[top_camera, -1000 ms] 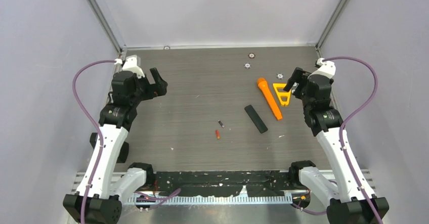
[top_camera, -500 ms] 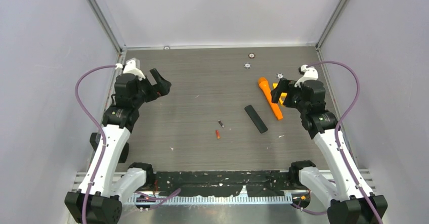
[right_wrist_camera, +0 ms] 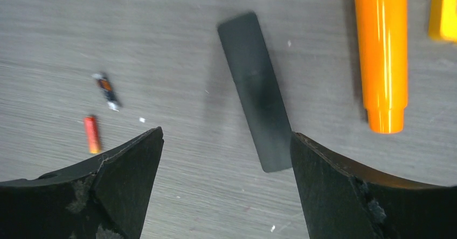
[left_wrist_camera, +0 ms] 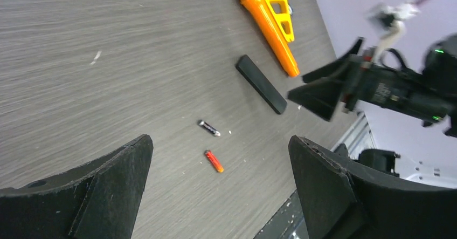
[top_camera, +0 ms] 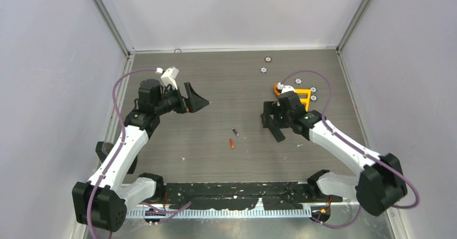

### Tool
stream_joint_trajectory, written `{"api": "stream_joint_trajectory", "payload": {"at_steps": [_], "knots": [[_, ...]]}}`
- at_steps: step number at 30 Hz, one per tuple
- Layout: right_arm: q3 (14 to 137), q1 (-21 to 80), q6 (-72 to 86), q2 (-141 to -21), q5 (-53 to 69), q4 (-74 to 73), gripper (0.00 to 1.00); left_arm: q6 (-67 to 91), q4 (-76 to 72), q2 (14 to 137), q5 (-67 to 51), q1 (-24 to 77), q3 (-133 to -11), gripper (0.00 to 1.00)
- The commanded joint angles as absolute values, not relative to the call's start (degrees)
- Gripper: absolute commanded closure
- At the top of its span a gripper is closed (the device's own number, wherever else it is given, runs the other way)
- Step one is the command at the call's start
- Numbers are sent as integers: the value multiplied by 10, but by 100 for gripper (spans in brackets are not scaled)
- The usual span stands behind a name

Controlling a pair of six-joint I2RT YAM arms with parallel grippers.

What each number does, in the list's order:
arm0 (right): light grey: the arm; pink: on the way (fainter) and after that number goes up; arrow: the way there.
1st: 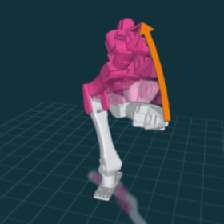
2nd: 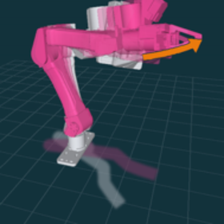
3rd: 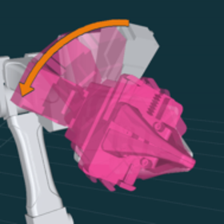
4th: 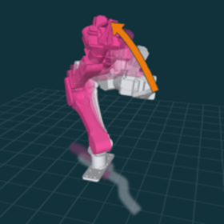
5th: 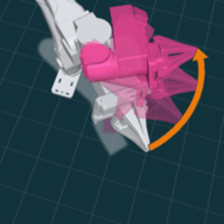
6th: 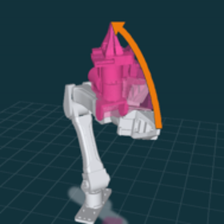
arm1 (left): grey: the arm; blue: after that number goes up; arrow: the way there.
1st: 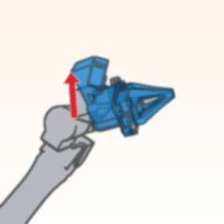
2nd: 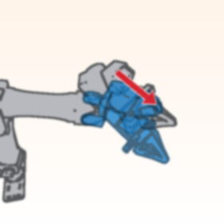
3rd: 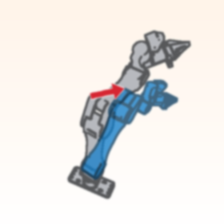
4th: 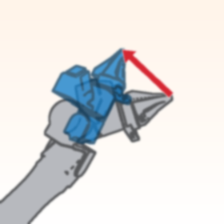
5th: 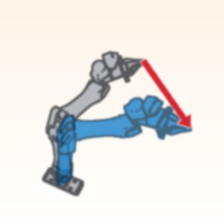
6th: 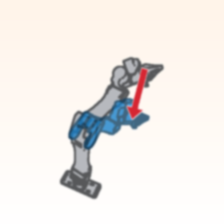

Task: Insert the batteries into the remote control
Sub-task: Pick up the remote control from the center of the board.

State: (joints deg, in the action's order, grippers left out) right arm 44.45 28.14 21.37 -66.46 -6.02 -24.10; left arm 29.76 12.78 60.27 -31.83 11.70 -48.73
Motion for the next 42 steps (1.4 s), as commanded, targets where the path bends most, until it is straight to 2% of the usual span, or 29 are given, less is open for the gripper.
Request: {"api": "stream_joint_trajectory", "payload": {"at_steps": [1, 8, 15, 21, 25, 27, 28, 29, 35, 42], "knots": [[483, 295, 233, -717, -121, -283, 7, 307, 83, 602, -351, 132, -482, 0], [515, 296, 209, -814, -127, -317, 6, 302, 91, 582, -305, 132, -472, 0], [553, 294, 221, -899, -125, -352, 10, 286, 118, 558, -224, 132, -475, 0], [555, 281, 228, -932, -132, -351, 17, 263, 135, 548, -213, 132, -482, 0], [553, 270, 224, -946, -117, -343, 31, 253, 143, 547, -224, 132, -486, 0], [549, 268, 229, -947, -110, -337, 48, 251, 149, 545, -223, 132, -487, 0], [542, 267, 232, -944, -108, -332, 61, 250, 150, 542, -223, 132, -487, 0], [538, 267, 239, -935, -105, -320, 67, 249, 151, 540, -224, 132, -486, 0], [518, 267, 272, -869, -60, -265, 76, 251, 140, 521, -246, 132, -474, 0], [513, 267, 356, -756, 85, -154, 76, 278, 94, 491, -291, 146, -444, 0]]}}
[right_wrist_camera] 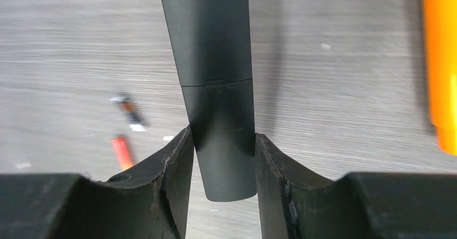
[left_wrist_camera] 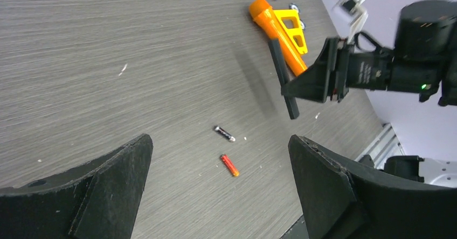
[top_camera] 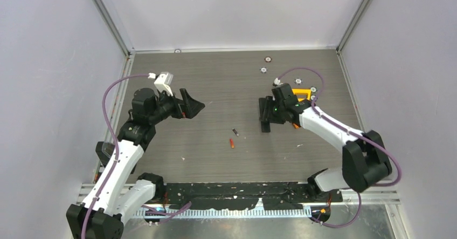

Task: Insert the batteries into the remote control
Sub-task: Pick up the remote control from the center of the board, then adjust the remote control.

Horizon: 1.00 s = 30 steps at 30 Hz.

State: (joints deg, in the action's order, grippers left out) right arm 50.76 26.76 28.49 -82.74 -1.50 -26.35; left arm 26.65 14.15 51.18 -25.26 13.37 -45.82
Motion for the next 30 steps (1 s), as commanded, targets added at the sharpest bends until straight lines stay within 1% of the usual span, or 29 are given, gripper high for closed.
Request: {"api": "stream_joint_trajectory", "payload": {"at_steps": [1, 4, 7, 8, 13, 19, 26, 30], "knots": [[513, 267, 369, -749, 114, -140, 76, 279, 89, 488, -292, 154, -442, 0], [510, 267, 449, -721, 156, -66, 76, 285, 67, 473, -281, 197, -438, 0], [503, 268, 526, -701, 192, 15, 76, 287, 39, 466, -244, 250, -437, 0], [503, 269, 559, -700, 194, 43, 76, 286, 31, 466, -229, 268, -439, 0], [500, 278, 651, -674, 179, 90, 76, 264, 3, 475, -137, 350, -452, 0], [499, 304, 719, -637, 148, 99, 76, 246, -23, 541, -92, 394, -494, 2], [492, 330, 736, -610, 88, 76, 75, 200, -39, 597, -50, 440, -540, 5], [491, 338, 738, -603, 70, 66, 75, 202, -45, 611, -45, 455, -552, 10]]}}
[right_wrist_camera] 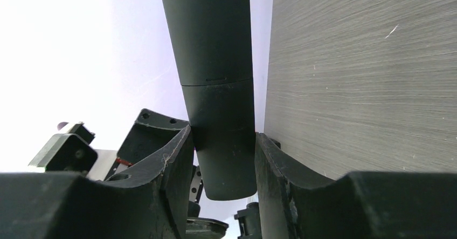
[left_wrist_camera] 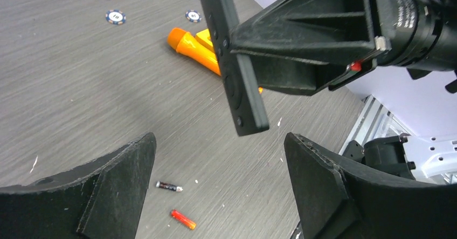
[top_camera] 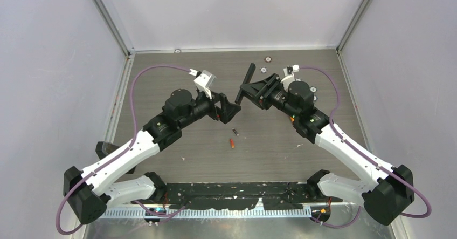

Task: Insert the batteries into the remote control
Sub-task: Adjust the remote control.

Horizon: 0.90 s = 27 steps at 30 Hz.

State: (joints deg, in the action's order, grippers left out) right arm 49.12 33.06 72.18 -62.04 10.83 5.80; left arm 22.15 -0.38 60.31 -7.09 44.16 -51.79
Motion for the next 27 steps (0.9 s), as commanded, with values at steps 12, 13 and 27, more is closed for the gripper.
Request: {"api": "stream_joint_trajectory", "payload": {"at_steps": [12, 13, 27], "knots": [[491, 338, 754, -603, 57, 66, 74, 251, 46, 692, 37, 501, -640, 49], [491, 338, 757, -603, 56, 66, 74, 257, 49, 695, 46, 506, -645, 52], [494, 339, 780, -608, 64, 55, 45, 244, 100, 717, 97, 519, -685, 100]]}}
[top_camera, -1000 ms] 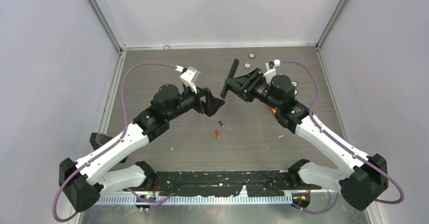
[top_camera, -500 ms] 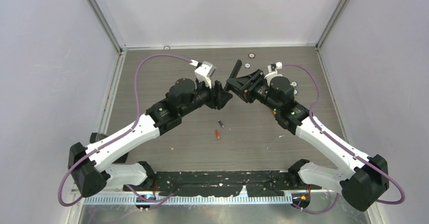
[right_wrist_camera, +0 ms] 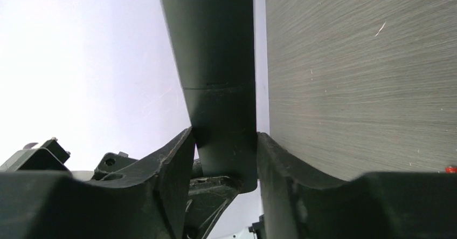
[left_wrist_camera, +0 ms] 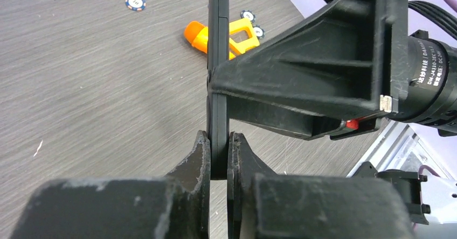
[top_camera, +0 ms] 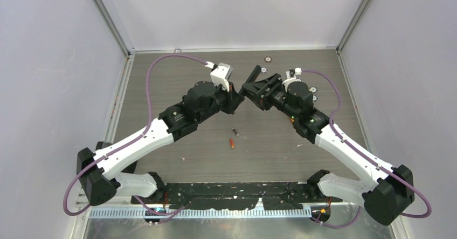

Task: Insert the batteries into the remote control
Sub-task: Adjust the remote control.

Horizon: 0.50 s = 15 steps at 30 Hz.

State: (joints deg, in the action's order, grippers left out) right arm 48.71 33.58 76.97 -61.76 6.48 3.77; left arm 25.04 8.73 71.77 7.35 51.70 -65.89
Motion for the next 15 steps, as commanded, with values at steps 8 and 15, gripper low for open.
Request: {"api": "stream_joint_trajectory", "payload": {"at_steps": [8, 15], "knots": [[509, 323, 655, -562, 102, 45, 1, 179, 150, 664, -18, 483, -697, 100], [534, 261, 525, -509, 209, -7, 0, 148, 241, 611, -246, 393, -712, 100]]}}
